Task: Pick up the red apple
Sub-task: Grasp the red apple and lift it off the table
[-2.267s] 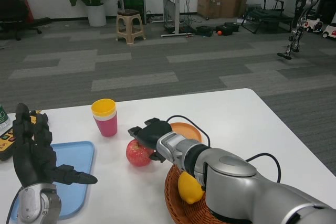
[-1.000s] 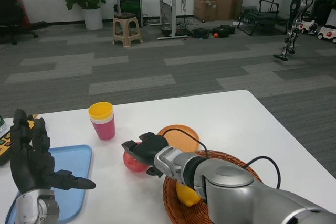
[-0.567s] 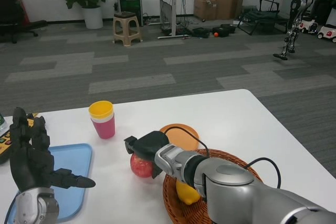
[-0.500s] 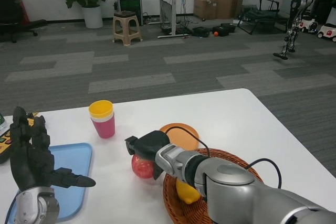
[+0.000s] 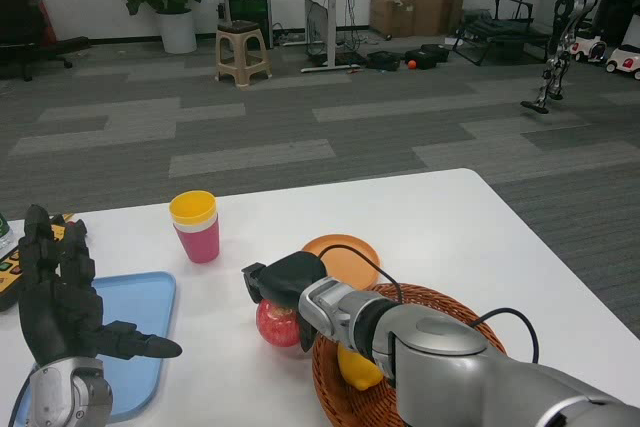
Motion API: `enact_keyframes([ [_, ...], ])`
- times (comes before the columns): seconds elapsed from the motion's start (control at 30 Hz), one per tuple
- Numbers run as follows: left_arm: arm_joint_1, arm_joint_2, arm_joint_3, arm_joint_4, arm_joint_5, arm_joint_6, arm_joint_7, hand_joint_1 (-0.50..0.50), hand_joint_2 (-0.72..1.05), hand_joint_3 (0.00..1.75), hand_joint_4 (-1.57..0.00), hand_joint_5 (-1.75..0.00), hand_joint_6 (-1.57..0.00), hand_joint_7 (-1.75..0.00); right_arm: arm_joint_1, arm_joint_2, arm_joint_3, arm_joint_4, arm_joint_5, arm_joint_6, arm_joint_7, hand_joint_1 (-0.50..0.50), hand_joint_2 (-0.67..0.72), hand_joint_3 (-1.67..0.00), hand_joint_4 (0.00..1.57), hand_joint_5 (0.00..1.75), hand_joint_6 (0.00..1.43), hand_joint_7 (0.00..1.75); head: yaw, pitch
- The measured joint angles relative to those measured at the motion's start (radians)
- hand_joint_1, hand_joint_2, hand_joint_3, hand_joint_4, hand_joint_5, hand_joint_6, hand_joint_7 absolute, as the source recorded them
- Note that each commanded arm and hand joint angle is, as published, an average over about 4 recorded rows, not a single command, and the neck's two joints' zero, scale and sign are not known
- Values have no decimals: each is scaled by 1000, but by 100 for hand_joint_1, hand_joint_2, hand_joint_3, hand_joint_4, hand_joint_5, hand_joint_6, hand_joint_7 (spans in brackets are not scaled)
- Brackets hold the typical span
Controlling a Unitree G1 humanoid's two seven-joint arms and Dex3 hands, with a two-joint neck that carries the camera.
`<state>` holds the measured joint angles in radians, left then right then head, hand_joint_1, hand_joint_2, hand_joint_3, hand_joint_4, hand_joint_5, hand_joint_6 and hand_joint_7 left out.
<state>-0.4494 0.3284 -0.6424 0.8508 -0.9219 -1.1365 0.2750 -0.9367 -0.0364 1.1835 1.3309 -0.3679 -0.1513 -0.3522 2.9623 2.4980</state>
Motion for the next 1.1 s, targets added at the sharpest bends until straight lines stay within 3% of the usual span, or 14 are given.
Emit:
enact_keyframes([
  [0.6,1,0,0,0,0,0,0,-50,-72,9,0,0,0,0,12,-6,-40,0,0,-4,0,-25,-56,-28,157,165,138,168,3,-1],
  [0.73,2,0,0,0,0,0,0,-50,-72,9,0,0,0,0,15,-8,-48,0,0,-6,0,-25,-57,-24,157,155,137,168,3,-1],
  [1.1,2,0,0,0,0,0,0,-50,-72,9,0,0,0,0,18,-10,-59,1,0,-7,0,-25,-54,-24,157,153,137,168,3,7],
])
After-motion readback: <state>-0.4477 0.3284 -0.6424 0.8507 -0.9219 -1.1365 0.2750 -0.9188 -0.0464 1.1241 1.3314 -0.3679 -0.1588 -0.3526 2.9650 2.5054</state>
